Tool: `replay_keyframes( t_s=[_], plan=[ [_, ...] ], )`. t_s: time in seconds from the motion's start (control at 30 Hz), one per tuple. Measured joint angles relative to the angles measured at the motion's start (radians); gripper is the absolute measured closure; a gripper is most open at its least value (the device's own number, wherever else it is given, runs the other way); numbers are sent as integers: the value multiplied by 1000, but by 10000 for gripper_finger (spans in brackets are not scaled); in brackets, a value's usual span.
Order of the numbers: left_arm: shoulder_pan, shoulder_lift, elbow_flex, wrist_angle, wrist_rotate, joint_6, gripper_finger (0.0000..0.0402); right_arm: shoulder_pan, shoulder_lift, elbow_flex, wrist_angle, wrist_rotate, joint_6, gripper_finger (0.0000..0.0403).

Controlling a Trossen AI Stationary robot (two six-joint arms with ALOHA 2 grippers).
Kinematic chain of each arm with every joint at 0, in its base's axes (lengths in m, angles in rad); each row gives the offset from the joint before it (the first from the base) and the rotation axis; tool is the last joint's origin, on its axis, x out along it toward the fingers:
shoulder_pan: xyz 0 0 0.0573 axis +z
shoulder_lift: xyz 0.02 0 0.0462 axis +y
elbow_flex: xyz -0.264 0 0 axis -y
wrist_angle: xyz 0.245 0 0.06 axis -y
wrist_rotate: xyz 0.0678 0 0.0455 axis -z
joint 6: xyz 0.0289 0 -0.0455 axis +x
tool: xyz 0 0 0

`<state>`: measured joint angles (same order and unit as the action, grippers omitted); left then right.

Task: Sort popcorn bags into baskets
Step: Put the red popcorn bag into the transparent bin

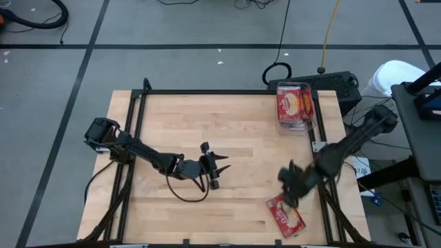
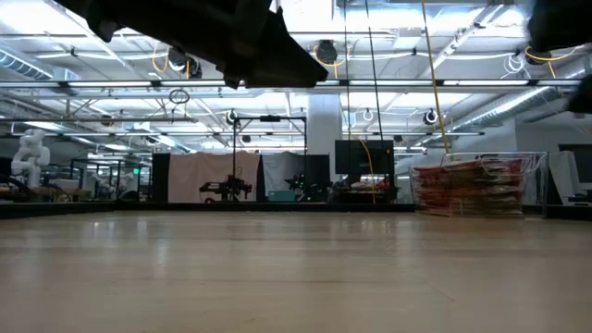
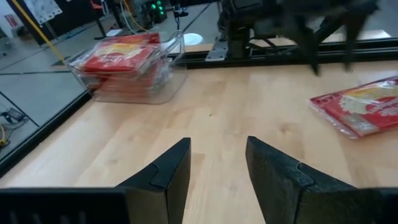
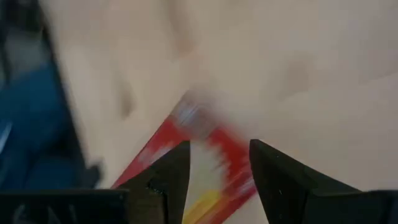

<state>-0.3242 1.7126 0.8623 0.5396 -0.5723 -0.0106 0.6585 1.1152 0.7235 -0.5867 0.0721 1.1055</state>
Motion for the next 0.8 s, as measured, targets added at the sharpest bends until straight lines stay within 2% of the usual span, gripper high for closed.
replay_keyframes(
  t_s=[0.17, 0.33, 0.5, 0.63, 0.8],
  plan=[
    [-35, 0, 0, 9, 0, -30, 243, 158, 146, 1, 208, -20, 72, 251],
    [-77, 0, 0, 16, 0, -74, 243, 217, 284, 1, 240, -16, 164, 276],
    [-125, 0, 0, 19, -1, -143, 243, 203, 412, 5, 295, 15, 143, 300],
    [-161, 3, 0, 22, -30, -181, 243, 139, 459, 5, 358, 73, 79, 317],
    [-184, 3, 0, 41, -81, -186, 243, 21, 465, 1, 476, 251, -144, 330]
  ],
)
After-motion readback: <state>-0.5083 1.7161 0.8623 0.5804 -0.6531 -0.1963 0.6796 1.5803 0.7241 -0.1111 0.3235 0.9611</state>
